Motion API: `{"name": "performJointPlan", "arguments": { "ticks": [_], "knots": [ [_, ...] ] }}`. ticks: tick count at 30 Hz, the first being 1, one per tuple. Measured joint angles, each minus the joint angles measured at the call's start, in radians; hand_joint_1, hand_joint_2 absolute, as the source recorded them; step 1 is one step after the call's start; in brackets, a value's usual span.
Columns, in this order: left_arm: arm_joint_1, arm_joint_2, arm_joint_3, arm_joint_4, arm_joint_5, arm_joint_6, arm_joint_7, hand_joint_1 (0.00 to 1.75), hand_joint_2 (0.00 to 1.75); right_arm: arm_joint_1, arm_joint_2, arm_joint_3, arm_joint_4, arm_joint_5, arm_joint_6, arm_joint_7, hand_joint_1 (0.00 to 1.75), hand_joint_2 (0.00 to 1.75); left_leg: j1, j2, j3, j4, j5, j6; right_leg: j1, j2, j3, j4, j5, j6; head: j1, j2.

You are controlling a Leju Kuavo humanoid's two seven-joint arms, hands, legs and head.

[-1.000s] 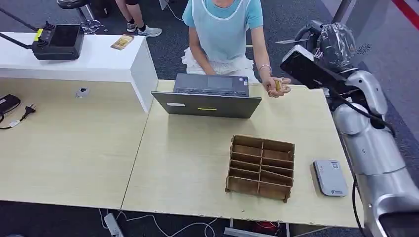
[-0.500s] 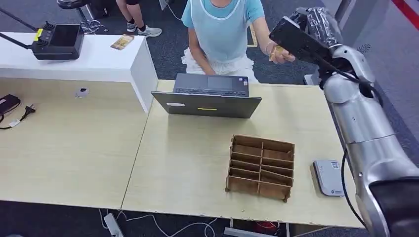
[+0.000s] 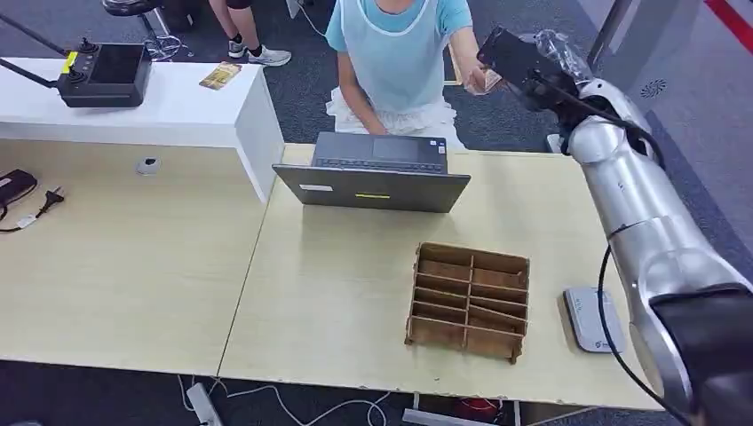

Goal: Pass the card to the sensor for recognition and then transmit it.

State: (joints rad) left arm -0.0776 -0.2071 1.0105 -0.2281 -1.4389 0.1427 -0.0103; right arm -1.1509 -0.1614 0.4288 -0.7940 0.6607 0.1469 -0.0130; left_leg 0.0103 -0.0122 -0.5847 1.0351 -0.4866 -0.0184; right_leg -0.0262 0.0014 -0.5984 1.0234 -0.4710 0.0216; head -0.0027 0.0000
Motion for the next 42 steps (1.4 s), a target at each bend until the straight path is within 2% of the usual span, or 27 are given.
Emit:
{"name": "performJointPlan", "arguments": {
  "ticks": [10,11,12,13,14,35,42],
  "knots": [
    [-0.001,-0.003,-0.006,0.000,-0.003,0.000,0.000,0.00,0.00,-0.041,0.006,0.005,0.115,-0.007,0.000,0.010,1.75,1.75,0.000,0.000,0.000,0.000,0.000,0.000,0.000,0.000,0.000,0.000,0.000,0.000,0.000,0.000],
    [-0.001,-0.003,-0.006,0.000,-0.003,0.000,0.000,0.00,0.00,-0.043,0.006,0.005,0.121,-0.007,0.000,0.011,1.69,1.75,0.000,0.000,0.000,0.000,0.000,0.000,0.000,0.000,0.000,0.000,0.000,0.000,0.000,0.000],
    [-0.001,-0.003,-0.007,0.000,-0.003,0.000,0.000,0.00,0.00,-0.045,0.006,0.005,0.126,-0.007,0.000,0.012,1.10,1.75,0.000,0.000,0.000,0.000,0.000,0.000,0.000,0.000,0.000,0.000,0.000,0.000,0.000,0.000],
    [-0.001,-0.003,-0.007,0.000,-0.003,0.000,0.000,0.00,0.00,-0.047,0.007,0.006,0.131,-0.007,0.000,0.013,0.42,1.75,0.000,0.000,0.000,0.000,0.000,0.000,0.000,0.000,0.000,0.000,0.000,0.000,0.000,0.000],
    [-0.001,-0.003,-0.007,0.000,-0.004,0.000,0.000,0.00,0.00,-0.048,0.007,0.006,0.135,-0.007,0.000,0.013,0.00,1.75,0.000,0.000,0.000,0.000,0.000,0.000,0.000,0.000,0.000,0.000,0.000,0.000,0.000,0.000],
    [-0.008,-0.006,-0.016,0.000,0.000,0.001,0.011,0.00,0.00,-0.076,0.003,0.003,0.157,-0.010,-0.045,0.016,0.00,1.75,0.000,0.000,0.000,0.001,0.000,0.000,0.000,0.000,0.000,0.000,0.000,0.000,0.000,0.000],
    [-0.008,-0.006,-0.016,0.000,0.015,0.003,0.005,0.00,0.00,-0.084,-0.028,-0.025,0.080,-0.056,-0.054,-0.011,0.00,1.75,0.000,0.000,0.000,0.001,0.000,0.000,0.000,0.000,0.000,0.000,0.000,0.000,0.000,0.000]
  ]
}}
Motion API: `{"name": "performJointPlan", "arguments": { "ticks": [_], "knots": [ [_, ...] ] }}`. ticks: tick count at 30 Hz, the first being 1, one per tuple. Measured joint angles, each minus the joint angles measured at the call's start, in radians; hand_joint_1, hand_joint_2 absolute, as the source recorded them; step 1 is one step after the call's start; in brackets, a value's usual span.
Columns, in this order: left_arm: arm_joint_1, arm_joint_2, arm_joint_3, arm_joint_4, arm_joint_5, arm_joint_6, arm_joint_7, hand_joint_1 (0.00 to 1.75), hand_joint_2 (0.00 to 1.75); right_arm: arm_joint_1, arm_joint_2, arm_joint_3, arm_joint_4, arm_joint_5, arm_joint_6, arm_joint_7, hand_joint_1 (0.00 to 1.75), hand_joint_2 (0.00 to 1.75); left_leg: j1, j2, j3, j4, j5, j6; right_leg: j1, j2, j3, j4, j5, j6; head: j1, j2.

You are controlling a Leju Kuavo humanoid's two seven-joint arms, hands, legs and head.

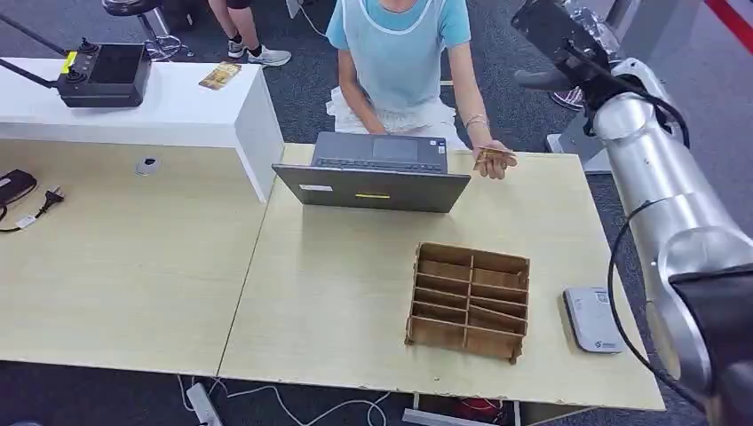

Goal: Pass the card to the sensor for recognition and then transmit it.

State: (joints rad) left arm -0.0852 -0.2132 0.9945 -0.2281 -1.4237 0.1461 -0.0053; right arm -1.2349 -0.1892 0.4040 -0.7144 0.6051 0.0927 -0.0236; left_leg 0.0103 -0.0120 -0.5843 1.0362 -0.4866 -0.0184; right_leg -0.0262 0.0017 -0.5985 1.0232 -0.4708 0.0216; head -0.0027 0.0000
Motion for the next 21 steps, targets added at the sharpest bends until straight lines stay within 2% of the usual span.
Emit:
{"name": "performJointPlan", "arguments": {
  "ticks": [6,10,17,21],
  "knots": [
    [0.001,0.001,0.000,0.000,0.013,0.011,-0.006,0.00,0.00,0.023,-0.025,-0.049,-0.125,-0.138,0.063,-0.033,0.00,1.75,0.000,0.000,0.000,0.000,0.000,0.000,0.000,0.000,0.000,0.000,0.000,0.000,0.000,0.000],
    [0.003,0.004,0.000,0.000,0.020,0.016,-0.006,0.00,0.00,0.076,-0.041,-0.095,-0.238,-0.312,0.141,-0.050,0.00,1.75,0.000,0.000,0.000,0.000,0.000,0.000,0.000,0.000,0.000,0.000,0.000,0.000,0.000,0.000],
    [0.008,0.010,0.001,0.000,0.027,0.022,-0.005,0.00,0.00,0.246,-0.090,-0.186,-0.452,-0.753,0.249,-0.041,0.00,1.75,0.000,0.000,0.000,0.000,0.000,0.000,0.000,0.000,0.000,-0.001,0.000,0.000,0.000,0.000],
    [0.008,0.010,0.002,0.000,0.031,0.026,-0.010,0.00,0.00,0.365,-0.124,-0.225,-0.565,-0.955,0.285,-0.045,0.00,1.75,0.000,0.000,0.000,0.000,0.000,0.001,0.000,0.000,0.000,-0.001,0.000,0.000,0.000,0.000]
  ]
}}
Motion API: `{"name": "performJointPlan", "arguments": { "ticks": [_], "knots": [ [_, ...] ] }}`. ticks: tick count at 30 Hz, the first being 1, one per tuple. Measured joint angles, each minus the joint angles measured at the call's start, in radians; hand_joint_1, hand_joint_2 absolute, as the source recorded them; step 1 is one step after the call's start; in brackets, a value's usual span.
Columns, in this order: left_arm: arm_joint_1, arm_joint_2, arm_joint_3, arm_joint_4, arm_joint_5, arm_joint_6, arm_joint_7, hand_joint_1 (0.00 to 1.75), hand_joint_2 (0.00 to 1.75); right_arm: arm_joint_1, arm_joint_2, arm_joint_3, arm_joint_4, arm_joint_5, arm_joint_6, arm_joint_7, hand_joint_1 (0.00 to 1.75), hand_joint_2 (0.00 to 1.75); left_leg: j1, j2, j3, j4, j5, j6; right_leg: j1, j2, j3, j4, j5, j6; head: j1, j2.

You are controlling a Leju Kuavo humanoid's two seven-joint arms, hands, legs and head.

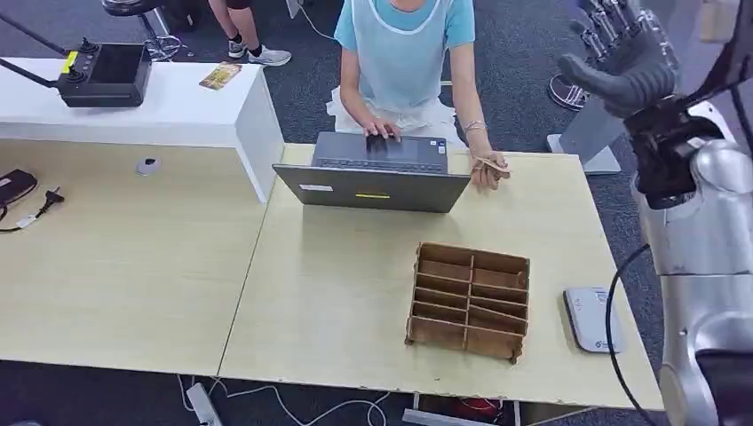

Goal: Pass the card to the sensor for recognition and then transmit it.

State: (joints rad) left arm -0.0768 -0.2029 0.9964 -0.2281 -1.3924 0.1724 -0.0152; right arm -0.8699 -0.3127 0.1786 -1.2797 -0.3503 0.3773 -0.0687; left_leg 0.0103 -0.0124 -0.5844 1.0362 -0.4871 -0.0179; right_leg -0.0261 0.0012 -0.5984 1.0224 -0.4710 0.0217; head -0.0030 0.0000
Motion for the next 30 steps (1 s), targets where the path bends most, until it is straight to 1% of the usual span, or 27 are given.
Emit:
{"name": "performJointPlan", "arguments": {
  "ticks": [4,8,11,15,21,25,30],
  "knots": [
    [0.002,0.000,0.002,0.000,0.010,0.005,-0.003,0.00,0.00,0.137,-0.031,-0.047,-0.119,-0.146,0.017,-0.009,0.00,1.75,0.000,0.000,0.000,0.000,0.000,0.000,0.000,0.000,0.000,0.000,0.000,0.000,0.000,0.000],
    [0.003,0.001,0.011,0.000,0.019,0.008,-0.003,0.00,0.00,0.262,-0.049,-0.093,-0.223,-0.219,0.018,-0.019,0.00,1.75,0.000,0.000,0.000,0.000,-0.001,0.000,0.000,0.000,0.000,0.000,0.000,0.000,0.000,0.000],
    [0.005,0.001,0.018,0.000,0.022,0.010,-0.003,0.00,0.00,0.369,-0.054,-0.129,-0.307,-0.259,0.035,-0.027,0.00,1.75,0.000,-0.001,0.000,-0.001,-0.001,0.001,0.000,0.000,0.000,0.000,0.000,0.000,0.000,0.000],
    [0.005,0.001,0.025,0.000,0.025,0.011,-0.002,0.00,0.00,0.492,-0.055,-0.162,-0.396,-0.271,0.052,-0.041,0.00,1.75,0.000,0.000,0.000,-0.001,-0.001,0.001,0.000,0.000,0.000,0.000,0.000,0.000,0.000,0.000],
    [0.005,0.002,0.027,0.000,0.031,0.017,-0.002,0.00,0.00,0.636,-0.055,-0.185,-0.489,-0.272,0.069,-0.058,0.00,1.75,0.000,0.000,0.000,-0.001,-0.001,0.001,0.000,0.000,0.000,0.000,-0.001,0.000,0.000,0.000],
    [0.005,0.002,0.027,0.000,0.027,0.020,0.003,0.00,0.00,0.728,-0.047,-0.185,-0.522,-0.245,0.058,-0.064,0.00,1.75,0.000,0.000,-0.001,-0.001,-0.002,0.001,0.000,0.000,0.000,0.000,-0.001,0.000,0.000,0.000],
    [0.005,0.001,0.029,0.000,0.031,0.025,0.004,0.00,0.00,0.829,-0.024,-0.175,-0.559,-0.209,0.050,-0.112,0.00,1.75,0.000,0.000,-0.001,-0.001,-0.002,0.001,0.000,-0.001,0.000,0.000,-0.001,0.000,0.000,0.000]
  ]
}}
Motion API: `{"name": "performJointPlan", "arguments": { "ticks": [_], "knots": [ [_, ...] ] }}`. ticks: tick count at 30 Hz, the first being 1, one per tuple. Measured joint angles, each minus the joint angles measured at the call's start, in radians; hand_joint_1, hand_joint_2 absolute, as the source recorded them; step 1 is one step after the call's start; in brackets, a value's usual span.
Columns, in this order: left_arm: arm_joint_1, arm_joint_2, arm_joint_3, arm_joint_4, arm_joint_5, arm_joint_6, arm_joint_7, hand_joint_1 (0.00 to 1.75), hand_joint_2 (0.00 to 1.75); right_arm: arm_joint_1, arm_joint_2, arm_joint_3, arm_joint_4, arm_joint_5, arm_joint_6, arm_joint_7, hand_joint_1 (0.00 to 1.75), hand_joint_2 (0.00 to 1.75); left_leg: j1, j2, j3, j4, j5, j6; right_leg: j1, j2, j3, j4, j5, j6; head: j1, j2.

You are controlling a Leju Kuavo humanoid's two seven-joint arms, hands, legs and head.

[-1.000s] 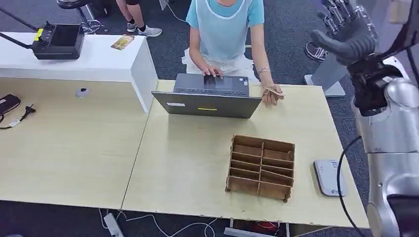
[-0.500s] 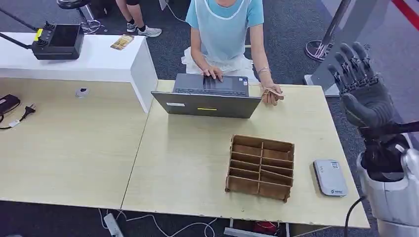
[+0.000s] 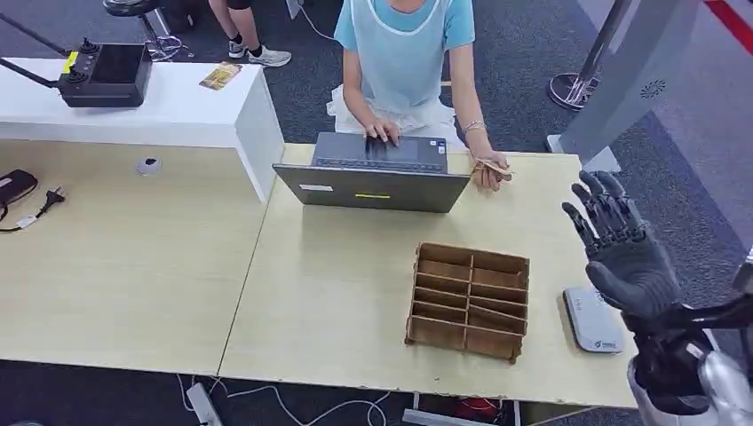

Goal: Pass the card to the sensor for recognition and then transmit it.

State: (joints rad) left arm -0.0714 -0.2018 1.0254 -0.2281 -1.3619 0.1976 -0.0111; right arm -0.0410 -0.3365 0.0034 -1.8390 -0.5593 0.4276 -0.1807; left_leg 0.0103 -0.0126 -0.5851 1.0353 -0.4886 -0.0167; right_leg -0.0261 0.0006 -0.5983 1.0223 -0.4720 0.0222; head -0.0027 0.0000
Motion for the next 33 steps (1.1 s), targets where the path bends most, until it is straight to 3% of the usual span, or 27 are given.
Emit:
{"name": "performJointPlan", "arguments": {
  "ticks": [11,33],
  "knots": [
    [0.000,-0.004,0.017,0.000,0.014,0.001,0.000,0.00,0.00,0.168,0.048,0.041,-0.111,0.129,-0.006,-0.094,0.00,1.75,0.000,0.000,0.000,0.000,0.000,0.000,0.000,0.000,0.000,0.000,0.000,0.000,0.000,0.000],
    [0.000,-0.004,0.028,0.000,0.013,0.007,0.000,0.00,0.00,0.222,0.077,0.080,-0.147,0.124,-0.019,-0.102,0.00,1.75,0.000,0.001,0.000,0.000,0.000,0.000,0.000,0.000,0.000,0.000,0.000,0.000,0.000,0.000]
  ]
}}
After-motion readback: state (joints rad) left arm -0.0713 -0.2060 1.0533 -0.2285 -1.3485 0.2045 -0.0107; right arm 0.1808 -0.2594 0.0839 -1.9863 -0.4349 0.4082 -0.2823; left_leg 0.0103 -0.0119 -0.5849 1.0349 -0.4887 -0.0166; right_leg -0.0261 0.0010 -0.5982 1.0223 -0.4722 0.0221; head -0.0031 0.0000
